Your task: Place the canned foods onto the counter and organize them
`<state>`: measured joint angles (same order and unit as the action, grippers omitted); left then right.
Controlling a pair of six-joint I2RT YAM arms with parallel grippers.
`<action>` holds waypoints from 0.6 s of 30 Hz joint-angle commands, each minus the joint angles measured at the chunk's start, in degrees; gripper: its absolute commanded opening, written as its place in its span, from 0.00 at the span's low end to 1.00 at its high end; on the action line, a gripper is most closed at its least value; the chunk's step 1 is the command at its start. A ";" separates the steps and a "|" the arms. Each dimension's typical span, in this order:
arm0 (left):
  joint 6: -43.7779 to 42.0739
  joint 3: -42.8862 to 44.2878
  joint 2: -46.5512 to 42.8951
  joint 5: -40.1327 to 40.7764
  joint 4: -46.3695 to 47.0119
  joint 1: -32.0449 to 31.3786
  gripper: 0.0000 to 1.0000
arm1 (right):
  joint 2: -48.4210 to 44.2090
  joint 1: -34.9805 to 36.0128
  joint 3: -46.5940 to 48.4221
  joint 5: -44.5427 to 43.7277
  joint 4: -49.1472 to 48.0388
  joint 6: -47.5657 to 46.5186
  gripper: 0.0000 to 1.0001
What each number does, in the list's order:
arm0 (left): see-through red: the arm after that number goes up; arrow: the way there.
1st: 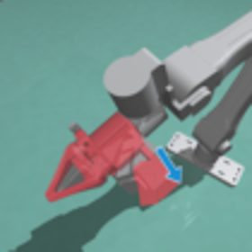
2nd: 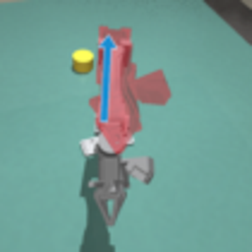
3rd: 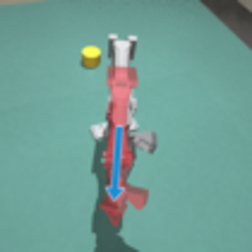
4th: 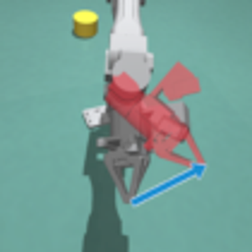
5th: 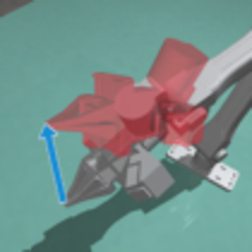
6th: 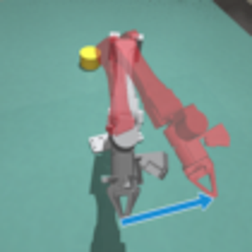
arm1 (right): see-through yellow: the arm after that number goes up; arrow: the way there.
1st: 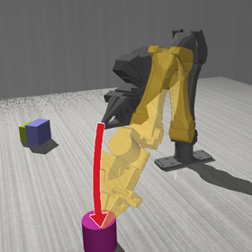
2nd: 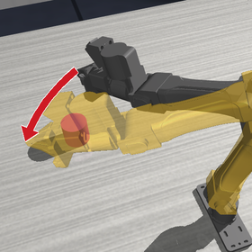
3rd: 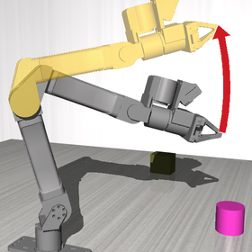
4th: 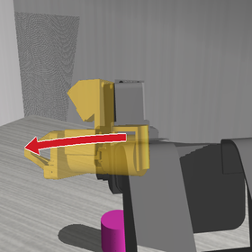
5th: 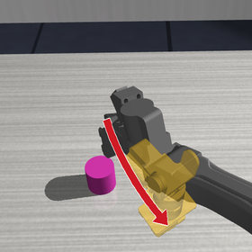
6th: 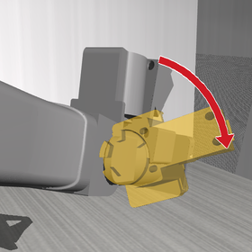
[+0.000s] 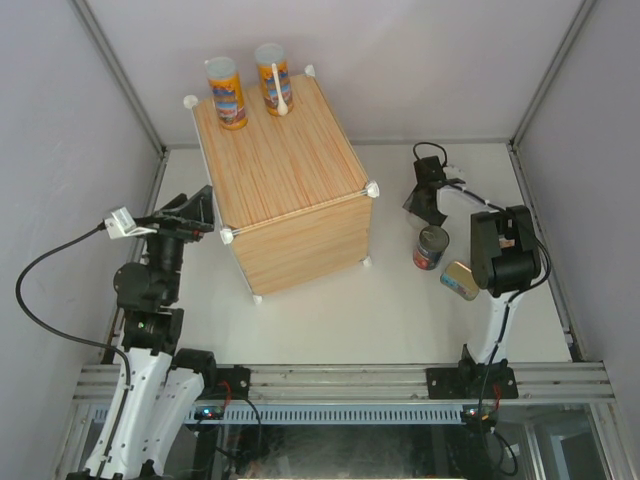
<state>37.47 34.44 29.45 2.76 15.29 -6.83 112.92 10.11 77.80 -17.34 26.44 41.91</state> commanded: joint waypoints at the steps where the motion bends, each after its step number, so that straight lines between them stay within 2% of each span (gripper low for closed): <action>1: 0.19 -0.99 -0.54 -0.15 1.21 0.47 0.92 | -6.33 -0.17 0.59 0.71 -3.25 -0.87 0.00; 18: 0.18 -1.21 0.13 0.13 1.32 0.46 0.92 | -15.38 -0.28 0.68 1.77 -5.26 -2.18 0.00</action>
<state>37.50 34.44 29.26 2.79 15.31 -6.83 102.63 10.11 76.62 -14.85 26.59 40.88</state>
